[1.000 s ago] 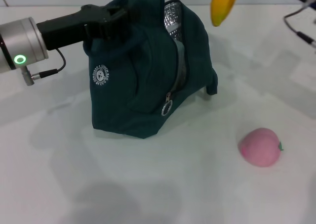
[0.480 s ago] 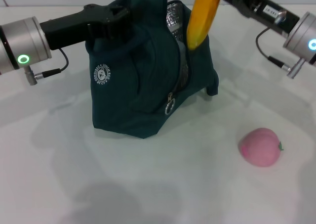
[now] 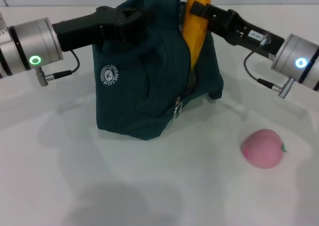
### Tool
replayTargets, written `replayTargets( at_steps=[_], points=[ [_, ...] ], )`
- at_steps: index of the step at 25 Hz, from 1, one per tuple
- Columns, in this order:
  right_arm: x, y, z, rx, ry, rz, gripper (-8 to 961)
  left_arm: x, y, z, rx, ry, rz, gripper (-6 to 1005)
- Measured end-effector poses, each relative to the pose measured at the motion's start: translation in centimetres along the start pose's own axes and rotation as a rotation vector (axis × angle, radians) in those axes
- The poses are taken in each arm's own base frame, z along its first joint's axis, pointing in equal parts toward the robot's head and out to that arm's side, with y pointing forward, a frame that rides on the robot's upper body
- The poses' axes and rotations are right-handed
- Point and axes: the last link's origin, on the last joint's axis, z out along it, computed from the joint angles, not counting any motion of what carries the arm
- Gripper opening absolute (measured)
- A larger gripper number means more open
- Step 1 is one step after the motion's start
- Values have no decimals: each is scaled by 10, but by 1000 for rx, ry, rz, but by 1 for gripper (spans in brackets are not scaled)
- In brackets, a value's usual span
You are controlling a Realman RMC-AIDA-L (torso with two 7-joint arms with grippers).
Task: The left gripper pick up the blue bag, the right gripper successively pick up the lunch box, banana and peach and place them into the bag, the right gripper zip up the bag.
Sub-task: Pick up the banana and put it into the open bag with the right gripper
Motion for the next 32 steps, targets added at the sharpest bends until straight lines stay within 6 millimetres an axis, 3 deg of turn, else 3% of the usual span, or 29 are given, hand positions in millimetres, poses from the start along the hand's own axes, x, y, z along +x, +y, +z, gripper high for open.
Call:
replayTargets(
  at_steps=[17,28,32],
  points=[
    [8,7,9,-29,104,-56,513,-2,0,2,9,8,-11,39],
    [1,7,1,-38,118,-132,575,-2,-2,-1,16,9,-14,39],
    [-11,3,-11,-17,112,-226,724,-2,-2,-3,20,8,-16,39]
  ],
)
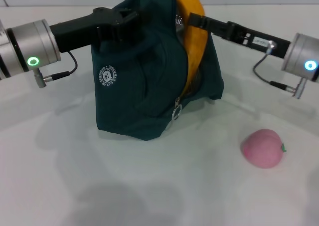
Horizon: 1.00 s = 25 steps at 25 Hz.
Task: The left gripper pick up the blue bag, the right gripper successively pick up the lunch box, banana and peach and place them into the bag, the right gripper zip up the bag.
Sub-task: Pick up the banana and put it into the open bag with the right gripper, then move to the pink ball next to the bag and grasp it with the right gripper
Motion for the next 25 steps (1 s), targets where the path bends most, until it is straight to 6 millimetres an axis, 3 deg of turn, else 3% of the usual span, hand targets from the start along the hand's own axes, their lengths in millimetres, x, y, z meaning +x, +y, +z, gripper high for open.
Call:
replayTargets(
  at_steps=[2,7,12,17,25],
  points=[
    [-4,-3,-4,20,-12,-39,799,0,0,-1,1,-1,0,39],
    [-16,-9,-8,69,-53,-141,876,1,-1,-1,1,0,4,39],
    [-27,-13,-23,97,-159,-199,874,2,-1,-1,1,-1,7,39],
    [-29,-14,-55,109,-186,-301,872,1,-3,-7,12,-3,9,39],
    [5,-18,-94,119,171,-506,813,1,-5,-11,23,-5,10,39]
  ],
)
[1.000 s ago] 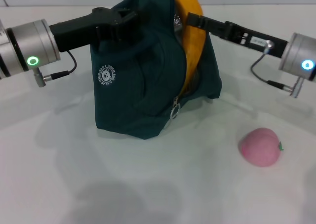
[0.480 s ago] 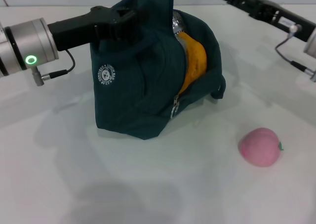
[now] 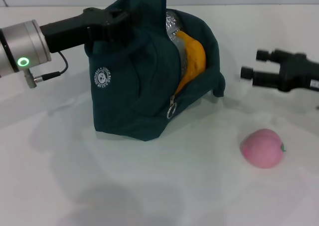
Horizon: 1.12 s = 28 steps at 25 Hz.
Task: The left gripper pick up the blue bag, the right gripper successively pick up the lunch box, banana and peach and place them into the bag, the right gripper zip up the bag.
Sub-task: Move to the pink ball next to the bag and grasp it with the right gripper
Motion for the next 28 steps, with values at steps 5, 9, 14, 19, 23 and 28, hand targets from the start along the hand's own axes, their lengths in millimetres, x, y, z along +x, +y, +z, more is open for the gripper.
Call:
replayTargets(
  at_steps=[5,9,14,19,23,28],
  points=[
    [11,5,13,-18,76,-6,770,0,0,1,0,-1,0,39],
    [17,12,40,-44,179,-60,749,1,0,3,-4,0,2,39],
    [13,15,62,-63,220,-88,720,1,1,4,-6,2,3,39],
    [7,17,71,-77,216,-103,678,1,1,4,-6,2,2,39],
    [7,14,69,-53,194,-87,645,1,1,2,-4,1,3,39],
    [11,14,64,-49,176,-118,603,1,0,1,-2,0,7,39]
  ],
)
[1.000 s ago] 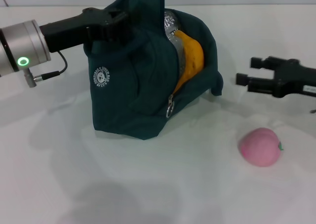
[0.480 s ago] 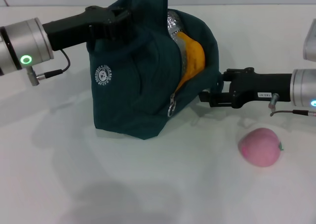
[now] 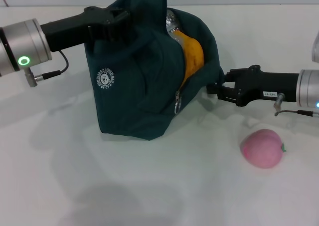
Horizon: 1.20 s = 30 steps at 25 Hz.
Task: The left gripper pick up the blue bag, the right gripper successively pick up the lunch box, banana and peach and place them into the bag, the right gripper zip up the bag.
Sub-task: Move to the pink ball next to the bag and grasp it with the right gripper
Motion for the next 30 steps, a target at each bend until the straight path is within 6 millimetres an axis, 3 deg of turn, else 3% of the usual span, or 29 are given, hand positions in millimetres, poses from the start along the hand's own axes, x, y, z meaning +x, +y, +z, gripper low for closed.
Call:
replayTargets(
  at_steps=[3,8,14,19,30],
  points=[
    [2,3,-4,-10,-42,-34,369,0,0,-1,-1,0,10,39],
    [0,9,-18,3,-196,-97,145,-4,2,-1,-7,0,48,39],
    [-6,22,-41,-27,-368,-161,71,-18,20,-10,-86,44,187,39],
    [-11,23,-56,-36,-414,-178,80,-33,35,-19,-132,114,239,39],
    [-6,28,-64,-105,-349,-139,101,-63,40,-16,-77,184,270,39]
  ],
)
